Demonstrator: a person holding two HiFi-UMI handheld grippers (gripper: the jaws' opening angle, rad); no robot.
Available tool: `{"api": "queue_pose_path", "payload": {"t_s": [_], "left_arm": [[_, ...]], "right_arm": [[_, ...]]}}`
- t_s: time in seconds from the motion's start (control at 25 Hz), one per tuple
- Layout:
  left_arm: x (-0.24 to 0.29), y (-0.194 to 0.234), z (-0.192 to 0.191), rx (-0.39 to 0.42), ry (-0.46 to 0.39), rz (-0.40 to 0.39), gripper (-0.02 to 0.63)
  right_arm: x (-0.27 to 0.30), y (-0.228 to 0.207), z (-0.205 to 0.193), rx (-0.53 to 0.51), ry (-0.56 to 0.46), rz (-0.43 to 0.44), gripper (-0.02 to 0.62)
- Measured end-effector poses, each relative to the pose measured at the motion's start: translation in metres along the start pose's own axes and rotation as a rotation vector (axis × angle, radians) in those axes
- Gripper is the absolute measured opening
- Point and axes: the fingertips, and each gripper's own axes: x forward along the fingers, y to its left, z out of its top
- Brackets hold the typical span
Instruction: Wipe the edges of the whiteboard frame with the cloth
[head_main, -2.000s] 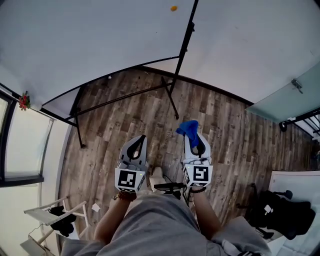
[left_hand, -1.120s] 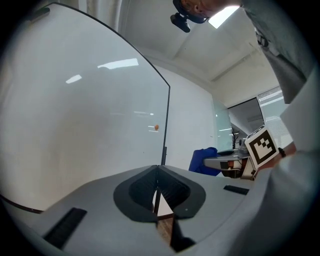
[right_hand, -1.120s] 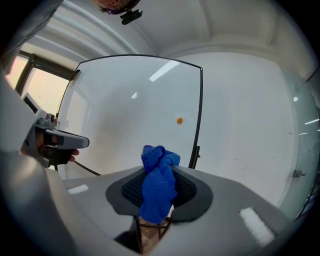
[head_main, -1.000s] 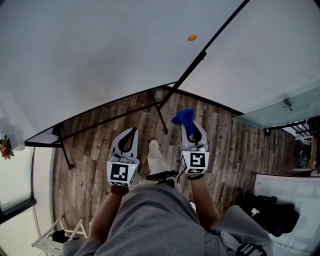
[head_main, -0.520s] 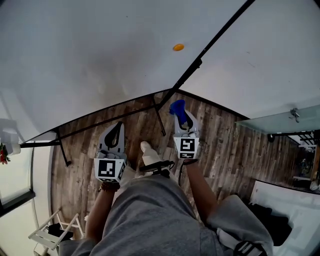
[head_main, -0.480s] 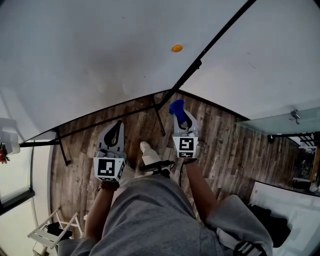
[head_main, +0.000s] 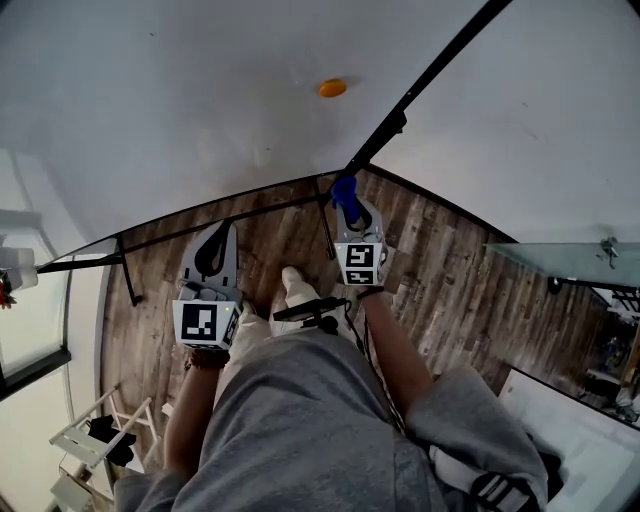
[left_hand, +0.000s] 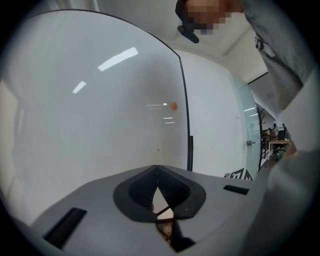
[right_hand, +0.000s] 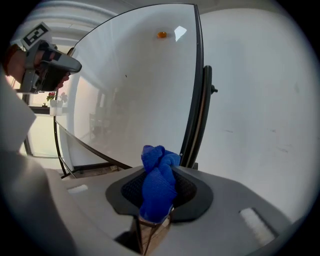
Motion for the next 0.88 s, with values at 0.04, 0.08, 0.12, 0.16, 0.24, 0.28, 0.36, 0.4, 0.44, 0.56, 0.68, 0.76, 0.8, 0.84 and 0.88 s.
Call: {"api": "queue_pose_path", "payload": {"t_s": [0.04, 0.08, 0.12, 0.16, 0.24, 0.28, 0.36, 0.4, 0.44, 0.56, 0.68, 0.76, 0.8, 0.84, 0.88], "left_arm": [[0.001, 0.001, 0.0, -0.001, -0.005, 0.01, 0.009], [0.002, 0.002, -0.002, -0.001, -0.004, 0.02, 0.009], [0.003, 0.005, -0.003, 0.0, 0.001, 0.032, 0.009], [0.004, 0.007, -0.004, 0.002, 0.005, 0.043, 0.009], [0.006, 0.011, -0.005, 0.006, 0.008, 0.065, 0.009], [0.007, 0.013, -0.005, 0.007, 0.008, 0.073, 0.009], [0.006, 0.017, -0.007, 0.005, 0.014, 0.089, 0.009], [0.006, 0.019, -0.008, 0.003, 0.02, 0.098, 0.009], [0.006, 0.022, -0.009, 0.001, 0.024, 0.108, 0.009], [0.005, 0.031, -0.009, -0.004, 0.02, 0.136, 0.009], [0.005, 0.037, -0.007, -0.003, 0.013, 0.152, 0.009], [0.005, 0.041, -0.009, -0.004, 0.009, 0.16, 0.009], [0.005, 0.043, -0.01, -0.006, 0.009, 0.165, 0.009], [0.004, 0.045, -0.01, -0.01, 0.009, 0.167, 0.009], [0.004, 0.045, -0.01, -0.013, 0.009, 0.168, 0.009]], "right_arm": [[0.007, -0.002, -0.005, 0.001, 0.007, 0.006, 0.11], [0.014, -0.004, -0.01, 0.001, 0.015, 0.012, 0.11], [0.021, -0.004, -0.017, 0.002, 0.025, 0.02, 0.11], [0.029, -0.004, -0.025, 0.002, 0.037, 0.029, 0.11], [0.044, -0.005, -0.039, -0.003, 0.063, 0.044, 0.11], [0.05, -0.006, -0.045, -0.004, 0.075, 0.046, 0.11], [0.062, -0.01, -0.051, -0.001, 0.093, 0.043, 0.11], [0.068, -0.012, -0.051, 0.0, 0.098, 0.044, 0.11], [0.073, -0.012, -0.05, -0.002, 0.101, 0.048, 0.11], [0.083, -0.009, -0.049, -0.009, 0.107, 0.066, 0.109], [0.086, -0.011, -0.049, -0.006, 0.103, 0.066, 0.109], [0.09, -0.012, -0.05, -0.016, 0.105, 0.064, 0.109], [0.091, -0.012, -0.051, -0.021, 0.108, 0.066, 0.107], [0.092, -0.012, -0.051, -0.024, 0.112, 0.068, 0.107], [0.092, -0.011, -0.052, -0.026, 0.116, 0.071, 0.107]]}}
